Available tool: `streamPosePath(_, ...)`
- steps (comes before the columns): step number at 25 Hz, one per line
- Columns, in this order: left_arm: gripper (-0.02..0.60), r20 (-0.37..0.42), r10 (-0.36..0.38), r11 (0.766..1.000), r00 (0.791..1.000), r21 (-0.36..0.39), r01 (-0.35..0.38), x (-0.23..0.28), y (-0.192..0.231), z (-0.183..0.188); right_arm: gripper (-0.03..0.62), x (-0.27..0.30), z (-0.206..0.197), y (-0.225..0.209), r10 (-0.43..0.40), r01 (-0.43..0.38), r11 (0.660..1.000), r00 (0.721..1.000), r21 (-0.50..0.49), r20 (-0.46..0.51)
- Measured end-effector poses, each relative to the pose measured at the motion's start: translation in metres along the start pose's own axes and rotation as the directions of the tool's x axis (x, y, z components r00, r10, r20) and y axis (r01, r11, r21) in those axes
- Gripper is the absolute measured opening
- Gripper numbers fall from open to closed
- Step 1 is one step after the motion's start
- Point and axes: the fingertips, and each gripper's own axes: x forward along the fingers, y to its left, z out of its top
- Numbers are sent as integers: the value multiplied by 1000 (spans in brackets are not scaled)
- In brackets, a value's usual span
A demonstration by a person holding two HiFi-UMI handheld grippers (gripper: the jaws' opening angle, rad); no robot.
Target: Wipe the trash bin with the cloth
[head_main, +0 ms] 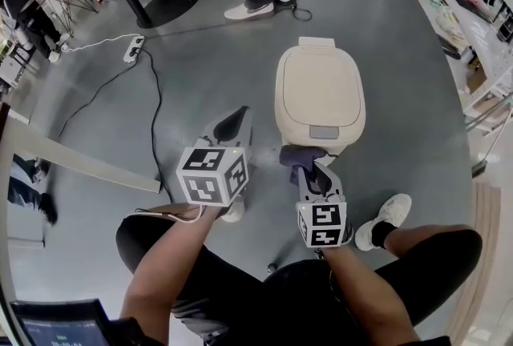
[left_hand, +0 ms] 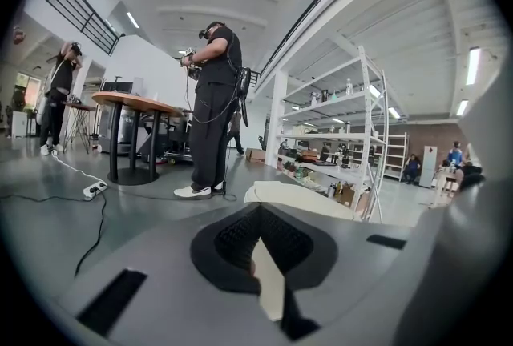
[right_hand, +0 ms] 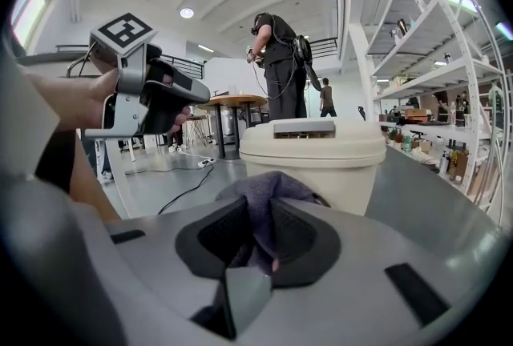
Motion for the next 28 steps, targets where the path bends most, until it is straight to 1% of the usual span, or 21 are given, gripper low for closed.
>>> streamPosePath(3, -3, 2, -7, 1000, 1000, -6, 7, 2, -4, 2, 75, -6, 5, -5, -5, 5, 1000, 1000, 0, 12)
streamPosePath(6, -3, 9, -10, 1000, 1000, 0, 10, 2, -7, 5, 75, -19, 21, 0, 15, -16, 1000, 999, 6, 37)
streamPosePath(10, -3, 32, -4, 1000, 999, -16, 4, -3, -5, 15, 75, -41, 72, 14, 64, -65, 998, 992, 11, 107)
streamPosePath(12, -3, 49, -18, 1000, 999, -20, 19, -4, -8, 21, 75, -43, 102, 13, 76, -77, 997, 991, 5, 109)
streamPosePath(14, -3, 46, -53, 999, 998, -5, 53, 1, -18, 26, 75, -36, 132, 5, 92, -91, 996, 992, -17, 84)
streamPosePath(16, -3, 36, -74, 997, 997, 31, 73, 10, -22, 38, 77, -18, 162, -8, 102, -98, 993, 993, -69, 53)
streamPosePath(18, -3, 35, -68, 996, 997, 56, 66, 22, -15, 58, 77, 10, 191, -23, 87, -84, 988, 996, -129, 22)
streamPosePath(19, -3, 34, -62, 997, 997, 52, 60, 27, -10, 69, 77, 26, 201, -32, 75, -74, 986, 997, -150, 1)
streamPosePath(21, -3, 38, -55, 998, 998, 26, 54, 38, -2, 87, 77, 59, 212, -45, 61, -69, 983, 997, -169, -54)
streamPosePath(23, -3, 67, -74, 997, 995, 10, 74, 47, 2, 107, 78, 90, 219, -52, 67, -82, 984, 992, -156, -103)
streamPosePath(25, -3, 101, -107, 994, 989, 22, 105, 56, 4, 123, 77, 120, 224, -53, 87, -106, 986, 985, -132, -147)
streamPosePath(27, -3, 97, -126, 992, 987, 40, 123, 65, 10, 127, 78, 149, 222, -55, 94, -118, 987, 975, -111, -201)
streamPosePath(28, -3, 88, -128, 991, 988, 41, 124, 68, 15, 125, 77, 162, 219, -58, 84, -111, 988, 970, -104, -230)
